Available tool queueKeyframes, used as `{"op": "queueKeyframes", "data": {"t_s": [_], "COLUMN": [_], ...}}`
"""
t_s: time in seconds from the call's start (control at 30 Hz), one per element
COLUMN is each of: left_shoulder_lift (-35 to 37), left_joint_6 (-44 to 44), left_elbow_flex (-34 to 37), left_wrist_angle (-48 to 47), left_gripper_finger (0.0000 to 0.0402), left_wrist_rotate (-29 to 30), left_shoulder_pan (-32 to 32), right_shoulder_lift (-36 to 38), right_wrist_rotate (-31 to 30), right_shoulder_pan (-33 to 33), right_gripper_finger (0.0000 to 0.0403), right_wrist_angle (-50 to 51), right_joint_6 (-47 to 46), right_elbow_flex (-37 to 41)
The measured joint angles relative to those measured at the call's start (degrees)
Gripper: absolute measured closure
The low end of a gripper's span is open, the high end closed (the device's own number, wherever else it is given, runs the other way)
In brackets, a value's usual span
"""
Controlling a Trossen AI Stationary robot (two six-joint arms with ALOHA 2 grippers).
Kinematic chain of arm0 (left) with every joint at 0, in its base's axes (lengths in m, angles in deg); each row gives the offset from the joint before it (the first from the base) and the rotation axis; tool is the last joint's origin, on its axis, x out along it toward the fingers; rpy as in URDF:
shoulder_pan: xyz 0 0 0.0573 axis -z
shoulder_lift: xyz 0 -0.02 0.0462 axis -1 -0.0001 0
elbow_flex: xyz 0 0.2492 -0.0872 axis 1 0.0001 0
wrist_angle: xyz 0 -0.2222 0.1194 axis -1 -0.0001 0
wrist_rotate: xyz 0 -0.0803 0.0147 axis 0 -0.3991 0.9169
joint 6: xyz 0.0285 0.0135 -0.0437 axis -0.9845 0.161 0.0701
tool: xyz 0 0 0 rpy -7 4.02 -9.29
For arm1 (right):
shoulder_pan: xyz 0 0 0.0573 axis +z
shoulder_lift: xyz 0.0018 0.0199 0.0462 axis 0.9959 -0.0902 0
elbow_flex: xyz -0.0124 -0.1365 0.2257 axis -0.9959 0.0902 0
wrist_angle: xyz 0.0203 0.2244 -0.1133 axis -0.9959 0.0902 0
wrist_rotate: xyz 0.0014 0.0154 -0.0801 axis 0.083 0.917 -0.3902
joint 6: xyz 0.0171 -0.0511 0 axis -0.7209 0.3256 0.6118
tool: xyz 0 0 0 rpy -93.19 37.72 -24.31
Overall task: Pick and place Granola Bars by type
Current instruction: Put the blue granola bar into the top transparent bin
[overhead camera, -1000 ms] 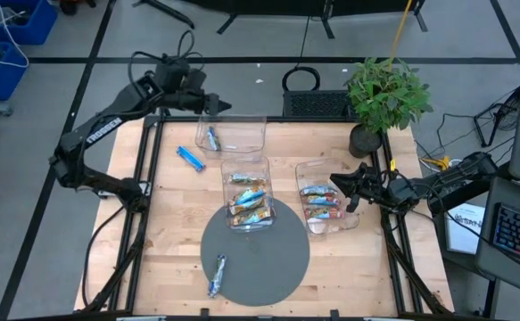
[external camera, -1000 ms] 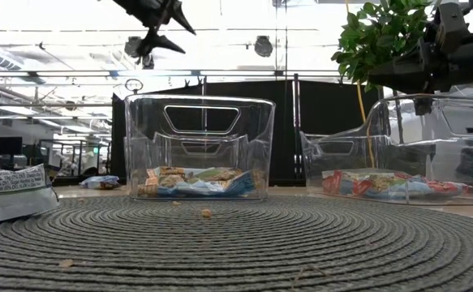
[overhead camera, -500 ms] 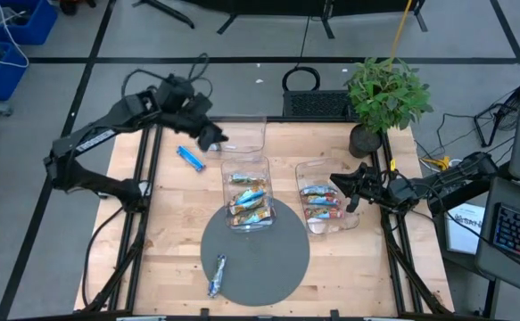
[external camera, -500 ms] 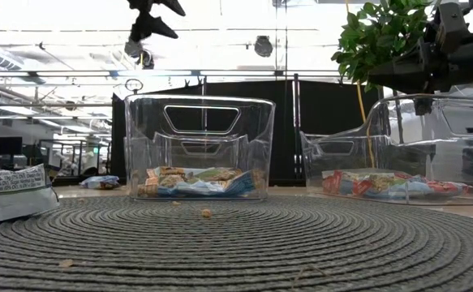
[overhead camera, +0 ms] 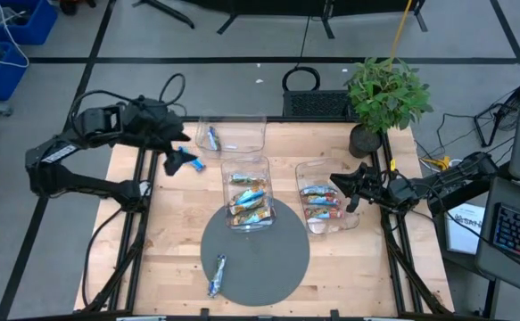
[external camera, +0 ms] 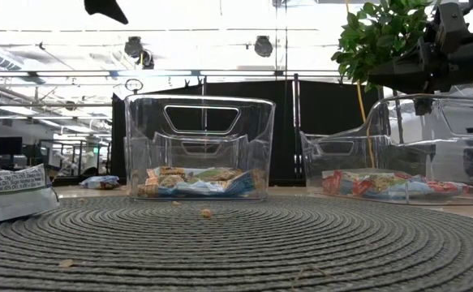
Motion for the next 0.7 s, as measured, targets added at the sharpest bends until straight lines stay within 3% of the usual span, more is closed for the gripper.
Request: {"op": "queueKeyframes", "data": {"t_s": [0.17, 0.37, 0.7], "left_shoulder_lift": [0.2, -1.3, -6.6], "left_joint_6": [-4.7, -6.2, 28.4], "left_elbow_flex": [-3.3, -5.4, -5.4], "left_wrist_angle": [-7.4, -15.1, -20.4], "left_gripper_finger": [0.0042, 0.0034, 0.0034], "left_wrist_rotate": [0.5, 0.3, 5.7], "left_shoulder_pan": [2.5, 8.8, 20.9], "right_shoulder_lift": [0.0, 0.0, 0.0], "right_wrist_rotate": [0.0, 0.0, 0.0], "right_shoulder_pan": [0.0, 0.0, 0.0], "right_gripper_finger": [0.0358, 0.0358, 0.0358], "right_wrist_angle": [0.0, 0.0, 0.0], "right_joint_6": [0.0, 0.0, 0.0], "right_elbow_flex": [0.0, 0.0, 0.0]}}
